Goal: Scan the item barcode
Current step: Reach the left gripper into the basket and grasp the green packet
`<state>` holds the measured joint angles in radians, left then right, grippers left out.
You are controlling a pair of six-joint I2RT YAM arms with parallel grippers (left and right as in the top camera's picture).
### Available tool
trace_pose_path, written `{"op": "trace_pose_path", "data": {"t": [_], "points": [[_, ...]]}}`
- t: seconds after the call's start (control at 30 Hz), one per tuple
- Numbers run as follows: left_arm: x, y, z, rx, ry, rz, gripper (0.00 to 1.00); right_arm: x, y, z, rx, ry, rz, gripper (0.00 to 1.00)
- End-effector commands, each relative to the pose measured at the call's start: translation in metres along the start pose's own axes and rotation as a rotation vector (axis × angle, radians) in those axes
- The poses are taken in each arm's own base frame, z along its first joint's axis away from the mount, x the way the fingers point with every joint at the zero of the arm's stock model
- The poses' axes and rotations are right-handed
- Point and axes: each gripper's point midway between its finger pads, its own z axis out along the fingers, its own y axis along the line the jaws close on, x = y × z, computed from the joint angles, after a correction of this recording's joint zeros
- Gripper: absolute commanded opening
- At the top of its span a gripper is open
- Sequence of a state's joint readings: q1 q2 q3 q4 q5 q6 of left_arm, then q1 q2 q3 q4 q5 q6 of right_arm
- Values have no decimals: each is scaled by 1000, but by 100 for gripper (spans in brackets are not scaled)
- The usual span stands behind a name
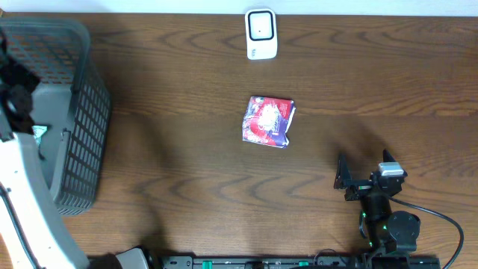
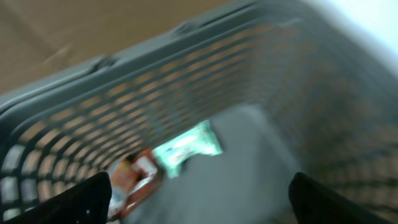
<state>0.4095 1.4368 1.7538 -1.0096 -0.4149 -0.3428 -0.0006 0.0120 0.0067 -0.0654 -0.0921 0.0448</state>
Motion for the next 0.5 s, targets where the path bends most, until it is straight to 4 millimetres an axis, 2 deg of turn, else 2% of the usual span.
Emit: {"op": "trace_pose_path", "data": {"t": [0.0,0.17,0.47], "points": [[33,28,54,-153,142,-37,87,0,-2,0,9,-1,11,99],[63,39,102,-218,284,138,88,0,-2,0,9,-1,11,99],[106,27,171,-245,430,258,88,0,-2,0,9,-1,11,99]]}}
